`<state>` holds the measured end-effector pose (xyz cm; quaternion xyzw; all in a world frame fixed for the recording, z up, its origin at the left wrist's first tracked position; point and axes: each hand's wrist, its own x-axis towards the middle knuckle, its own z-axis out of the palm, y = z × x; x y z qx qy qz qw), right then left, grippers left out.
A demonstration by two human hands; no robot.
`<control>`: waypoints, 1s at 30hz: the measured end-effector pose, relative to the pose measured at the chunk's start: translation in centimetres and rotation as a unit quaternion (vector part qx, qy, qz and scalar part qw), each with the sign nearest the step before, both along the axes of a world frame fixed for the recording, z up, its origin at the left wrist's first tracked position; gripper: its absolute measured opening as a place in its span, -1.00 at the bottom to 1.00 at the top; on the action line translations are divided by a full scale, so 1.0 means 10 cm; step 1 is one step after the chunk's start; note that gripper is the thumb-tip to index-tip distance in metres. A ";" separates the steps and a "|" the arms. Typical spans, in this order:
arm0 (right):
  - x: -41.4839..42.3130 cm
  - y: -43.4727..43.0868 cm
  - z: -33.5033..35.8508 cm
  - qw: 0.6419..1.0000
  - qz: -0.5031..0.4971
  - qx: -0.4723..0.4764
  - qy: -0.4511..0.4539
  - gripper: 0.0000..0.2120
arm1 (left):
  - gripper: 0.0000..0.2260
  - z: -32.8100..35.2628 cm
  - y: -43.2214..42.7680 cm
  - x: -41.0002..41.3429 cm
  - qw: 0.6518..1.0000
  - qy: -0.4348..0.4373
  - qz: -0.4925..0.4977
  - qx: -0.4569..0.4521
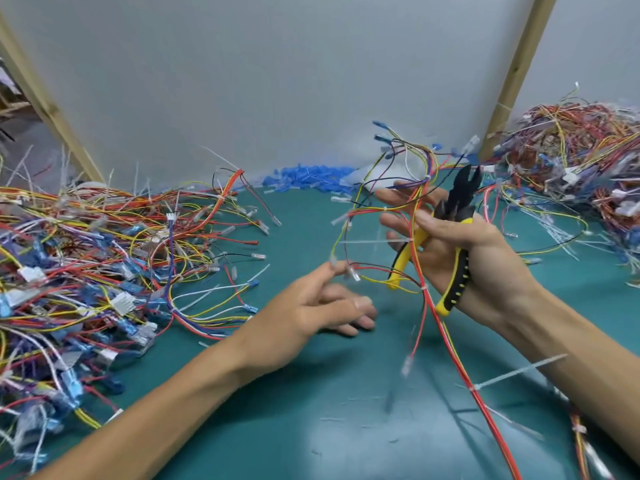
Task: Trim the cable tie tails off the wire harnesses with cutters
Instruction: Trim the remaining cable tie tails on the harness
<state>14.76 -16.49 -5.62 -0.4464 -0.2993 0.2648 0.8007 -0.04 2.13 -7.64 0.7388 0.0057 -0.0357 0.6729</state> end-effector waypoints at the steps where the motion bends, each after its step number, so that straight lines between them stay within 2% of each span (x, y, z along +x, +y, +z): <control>1: 0.00 0.00 -0.01 1.000 0.004 0.000 -0.014 -0.70 | -0.46 -0.01 -0.04 -0.01 0.999 0.021 -0.019 -0.040; 3: -0.02 0.02 -0.01 0.999 0.015 0.001 -0.034 -0.65 | -0.47 0.01 -0.08 -0.02 0.990 0.054 -0.056 -0.118; 7: -0.03 0.05 -0.02 0.999 0.022 -0.005 -0.049 -0.51 | -0.65 0.03 -0.14 -0.06 0.962 0.080 -0.125 -0.231; 8: -0.03 0.05 -0.02 0.999 0.019 -0.007 -0.051 -0.48 | -0.63 0.02 -0.16 -0.07 0.956 0.086 -0.132 -0.246; 11: -0.02 0.06 -0.05 0.997 0.009 -0.017 -0.072 -0.46 | -0.36 -0.03 -0.21 -0.08 0.938 0.118 -0.167 -0.281; 14: 0.00 0.07 -0.07 0.993 -0.006 -0.040 -0.114 -0.44 | -0.48 -0.02 -0.24 -0.10 0.938 0.115 -0.207 -0.253; 19: 0.05 0.08 -0.13 0.991 -0.002 -0.042 -0.125 -0.46 | -0.64 -0.01 -0.21 -0.09 0.957 0.092 -0.158 -0.224; 24: 0.16 0.04 -0.13 0.992 -0.019 -0.037 -0.117 -0.46 | -0.63 -0.03 -0.19 -0.06 0.969 0.069 -0.104 -0.213; 27: 0.20 0.02 -0.11 0.990 -0.026 -0.053 -0.127 -0.47 | -0.62 -0.06 -0.16 -0.04 0.983 0.037 -0.066 -0.167; 30: 0.19 0.01 -0.11 0.988 -0.018 -0.067 -0.139 -0.49 | -0.59 -0.07 -0.17 -0.04 0.988 0.031 -0.075 -0.132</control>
